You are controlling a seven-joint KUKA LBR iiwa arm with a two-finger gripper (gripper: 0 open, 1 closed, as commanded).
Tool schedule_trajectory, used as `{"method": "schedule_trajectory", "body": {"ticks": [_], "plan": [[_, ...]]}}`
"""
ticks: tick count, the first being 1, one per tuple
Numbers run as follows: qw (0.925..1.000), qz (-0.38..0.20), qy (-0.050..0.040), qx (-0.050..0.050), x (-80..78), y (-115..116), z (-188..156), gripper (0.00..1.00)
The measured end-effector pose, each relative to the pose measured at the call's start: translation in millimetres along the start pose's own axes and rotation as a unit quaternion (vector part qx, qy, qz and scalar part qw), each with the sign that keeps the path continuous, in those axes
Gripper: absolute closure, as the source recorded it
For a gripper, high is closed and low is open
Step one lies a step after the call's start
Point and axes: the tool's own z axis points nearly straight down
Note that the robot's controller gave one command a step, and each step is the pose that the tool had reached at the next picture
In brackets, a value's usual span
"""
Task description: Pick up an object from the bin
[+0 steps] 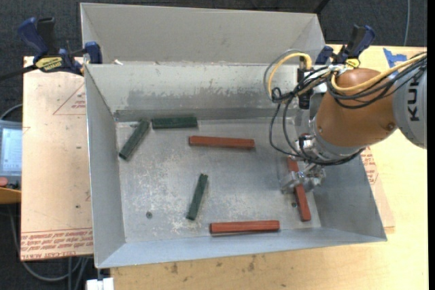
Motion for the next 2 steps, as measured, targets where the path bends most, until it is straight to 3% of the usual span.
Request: {"method": "schedule_trajectory", "body": {"ticks": [1, 2], "plan": [[1.0, 0.001, 0.0, 0.0, -1.4, 0, -3, 1.0], [1.0, 0.004, 0.0013, 0.004, -2.7, -2, -122, 1.0]]}}
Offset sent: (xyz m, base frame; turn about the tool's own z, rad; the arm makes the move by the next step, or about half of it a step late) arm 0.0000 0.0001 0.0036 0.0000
